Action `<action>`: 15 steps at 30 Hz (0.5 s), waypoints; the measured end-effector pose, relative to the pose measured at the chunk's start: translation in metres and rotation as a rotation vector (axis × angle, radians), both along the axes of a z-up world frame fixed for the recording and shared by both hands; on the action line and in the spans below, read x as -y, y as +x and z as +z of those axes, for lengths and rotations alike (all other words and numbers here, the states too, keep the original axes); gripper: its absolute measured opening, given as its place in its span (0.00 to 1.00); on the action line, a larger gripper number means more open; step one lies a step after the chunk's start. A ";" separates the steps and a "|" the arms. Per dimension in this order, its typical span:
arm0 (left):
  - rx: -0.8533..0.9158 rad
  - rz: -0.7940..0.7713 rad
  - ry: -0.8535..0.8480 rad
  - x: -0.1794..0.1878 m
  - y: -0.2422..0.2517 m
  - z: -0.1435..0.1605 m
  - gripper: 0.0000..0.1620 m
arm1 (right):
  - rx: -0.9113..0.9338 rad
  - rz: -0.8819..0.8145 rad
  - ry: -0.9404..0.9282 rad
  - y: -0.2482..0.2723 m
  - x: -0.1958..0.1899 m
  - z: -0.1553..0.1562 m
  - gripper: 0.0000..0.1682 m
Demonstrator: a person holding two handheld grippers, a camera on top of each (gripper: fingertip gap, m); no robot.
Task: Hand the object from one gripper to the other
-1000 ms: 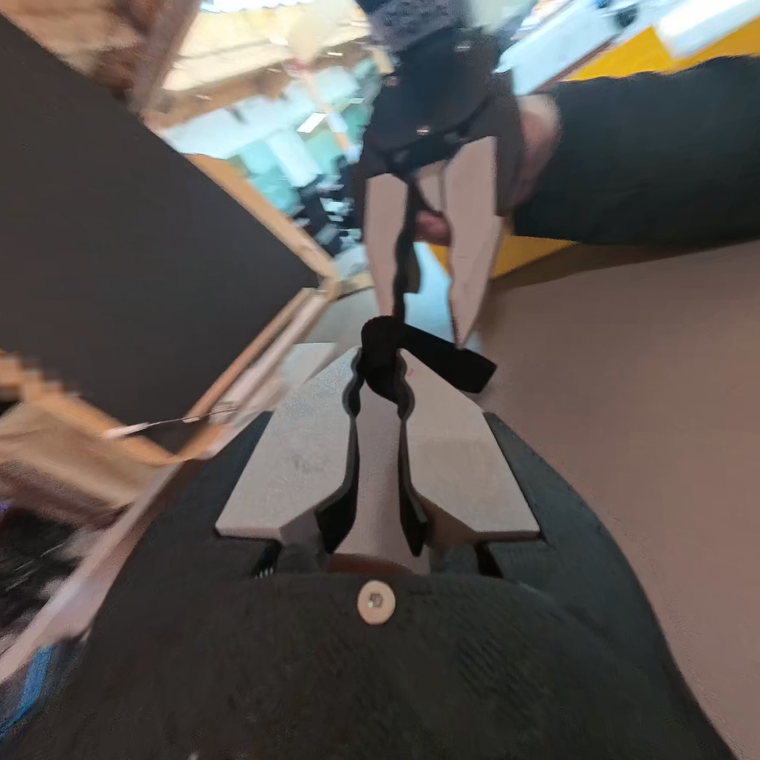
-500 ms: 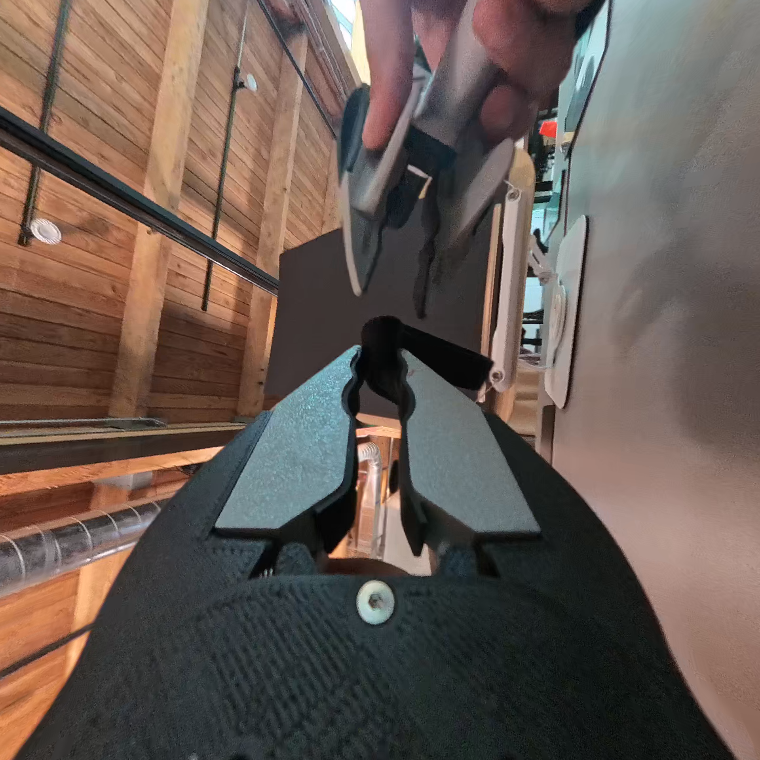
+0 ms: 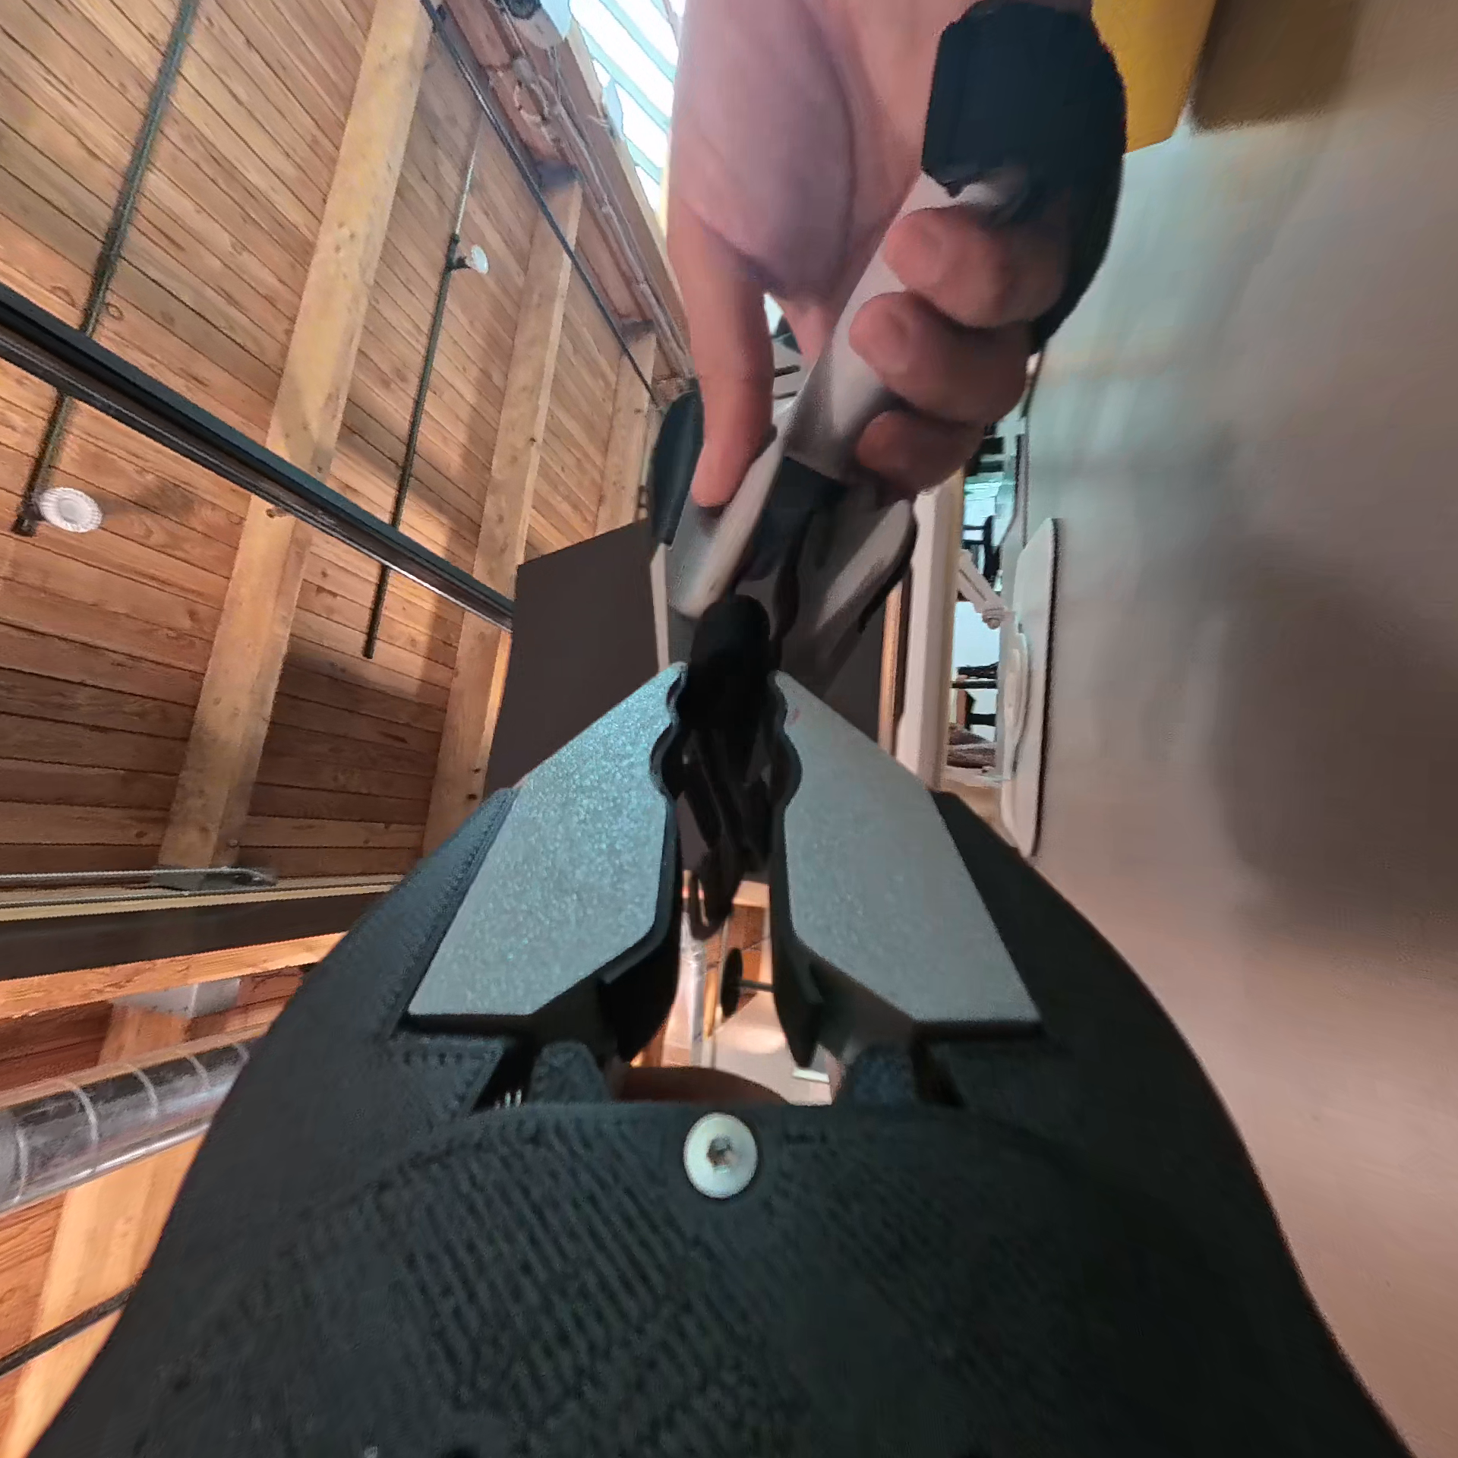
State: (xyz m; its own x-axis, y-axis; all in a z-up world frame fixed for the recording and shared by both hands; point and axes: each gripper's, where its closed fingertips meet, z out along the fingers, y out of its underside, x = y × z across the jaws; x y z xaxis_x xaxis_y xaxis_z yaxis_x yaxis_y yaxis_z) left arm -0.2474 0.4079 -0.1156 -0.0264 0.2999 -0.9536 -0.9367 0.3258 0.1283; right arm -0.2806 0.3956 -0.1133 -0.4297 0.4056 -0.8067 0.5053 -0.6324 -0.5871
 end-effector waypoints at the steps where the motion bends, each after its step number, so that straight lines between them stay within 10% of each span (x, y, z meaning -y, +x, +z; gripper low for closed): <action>1: 0.009 0.003 -0.022 -0.002 -0.001 -0.003 0.09 | 0.011 -0.012 0.029 -0.001 -0.001 -0.003 0.03; 15: 0.686 0.062 -0.293 -0.028 -0.070 0.003 0.18 | 0.003 -0.814 0.854 0.036 -0.090 0.057 0.01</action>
